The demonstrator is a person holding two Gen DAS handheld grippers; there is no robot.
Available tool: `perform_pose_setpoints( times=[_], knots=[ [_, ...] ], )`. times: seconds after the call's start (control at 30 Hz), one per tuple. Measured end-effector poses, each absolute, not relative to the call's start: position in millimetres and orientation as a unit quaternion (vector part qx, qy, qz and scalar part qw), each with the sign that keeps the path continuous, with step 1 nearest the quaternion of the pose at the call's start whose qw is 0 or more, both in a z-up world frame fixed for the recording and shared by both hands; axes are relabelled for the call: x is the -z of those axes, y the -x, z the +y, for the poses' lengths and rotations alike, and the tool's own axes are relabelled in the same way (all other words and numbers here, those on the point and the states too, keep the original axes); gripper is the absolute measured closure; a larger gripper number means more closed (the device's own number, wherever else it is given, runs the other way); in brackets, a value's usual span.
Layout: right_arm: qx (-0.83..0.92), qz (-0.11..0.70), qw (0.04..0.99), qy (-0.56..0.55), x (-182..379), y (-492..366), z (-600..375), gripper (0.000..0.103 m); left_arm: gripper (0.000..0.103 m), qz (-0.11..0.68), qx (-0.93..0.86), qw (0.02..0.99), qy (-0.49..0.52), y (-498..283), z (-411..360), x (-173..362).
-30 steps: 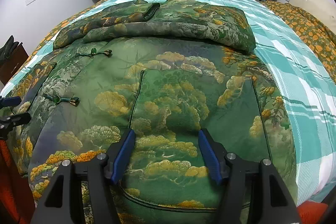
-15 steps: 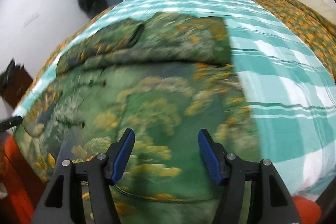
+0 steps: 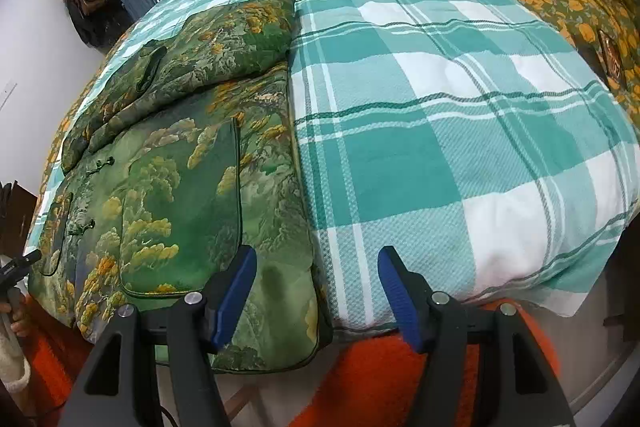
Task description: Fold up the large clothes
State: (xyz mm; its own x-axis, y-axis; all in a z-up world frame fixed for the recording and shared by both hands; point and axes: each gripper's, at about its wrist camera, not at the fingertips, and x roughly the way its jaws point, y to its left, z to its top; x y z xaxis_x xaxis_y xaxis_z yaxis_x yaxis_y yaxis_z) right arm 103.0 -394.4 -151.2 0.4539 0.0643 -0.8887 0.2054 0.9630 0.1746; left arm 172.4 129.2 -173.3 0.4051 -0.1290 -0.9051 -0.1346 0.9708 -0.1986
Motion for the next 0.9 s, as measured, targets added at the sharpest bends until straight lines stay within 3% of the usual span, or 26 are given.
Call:
perform_pose_setpoints(
  times=[0.47, 0.8, 0.9],
  knots=[
    [0.019, 0.503, 0.841, -0.198, 149, -101, -414, 0.039, 0.001, 0.55, 0.023, 0.82, 0.154, -169, 153, 170],
    [-0.073, 0.572, 0.791, -0.206, 181, -118, -387, 0.038, 0.001, 0.569, 0.099, 0.808, 0.113, -162, 116, 189],
    [-0.093, 0.589, 0.782, -0.183, 186, -123, -373, 0.037, 0.013, 0.574, 0.102, 0.807, 0.093, -161, 110, 188]
  ],
)
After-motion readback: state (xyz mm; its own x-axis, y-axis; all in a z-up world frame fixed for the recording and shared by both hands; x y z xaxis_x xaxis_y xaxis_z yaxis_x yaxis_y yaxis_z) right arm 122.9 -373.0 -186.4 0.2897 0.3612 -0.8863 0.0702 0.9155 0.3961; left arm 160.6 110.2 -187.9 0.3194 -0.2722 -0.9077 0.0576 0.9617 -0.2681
